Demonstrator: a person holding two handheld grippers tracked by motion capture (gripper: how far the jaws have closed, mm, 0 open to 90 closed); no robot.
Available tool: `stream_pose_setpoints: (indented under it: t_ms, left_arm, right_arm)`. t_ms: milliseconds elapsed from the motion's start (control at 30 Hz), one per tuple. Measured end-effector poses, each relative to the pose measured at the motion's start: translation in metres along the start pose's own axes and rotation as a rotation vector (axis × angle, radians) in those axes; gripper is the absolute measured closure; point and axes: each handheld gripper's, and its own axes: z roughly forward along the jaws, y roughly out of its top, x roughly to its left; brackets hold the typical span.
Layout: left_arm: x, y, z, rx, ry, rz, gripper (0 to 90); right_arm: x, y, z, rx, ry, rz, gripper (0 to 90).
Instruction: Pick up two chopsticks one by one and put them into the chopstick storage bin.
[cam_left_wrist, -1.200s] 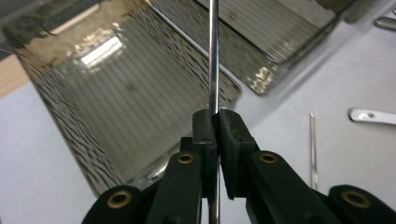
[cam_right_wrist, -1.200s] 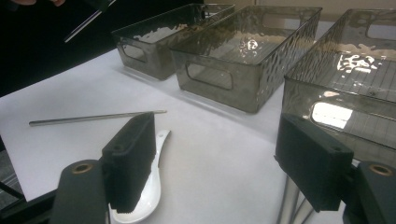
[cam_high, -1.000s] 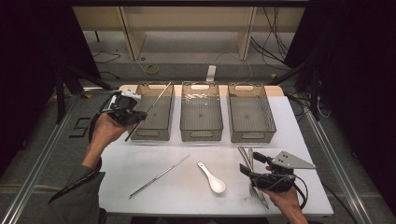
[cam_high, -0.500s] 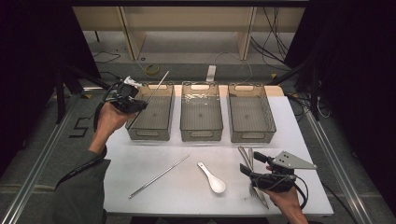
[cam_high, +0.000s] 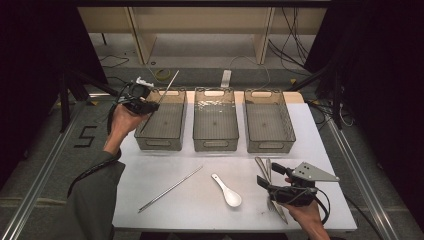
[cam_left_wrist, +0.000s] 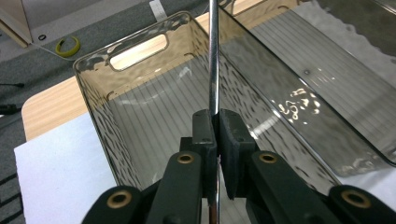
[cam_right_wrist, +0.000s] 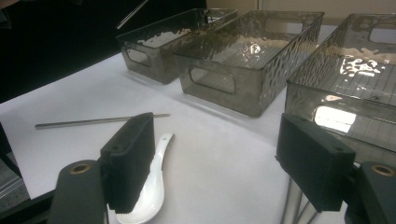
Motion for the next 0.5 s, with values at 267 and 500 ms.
stream_pose_setpoints:
  t_ms: [267,500]
  left_arm:
    - [0.010,-0.003,0.007,-0.007,0.017,-0.025,84.8]
    - [0.009,-0.009,0.013,-0.007,0.011,-0.033,84.8]
  right_arm:
    - [0.000,0.000,0.001,0.003,0.004,-0.003,28.9]
    - [0.001,-0.001,0.001,0.007,0.005,-0.003,28.9]
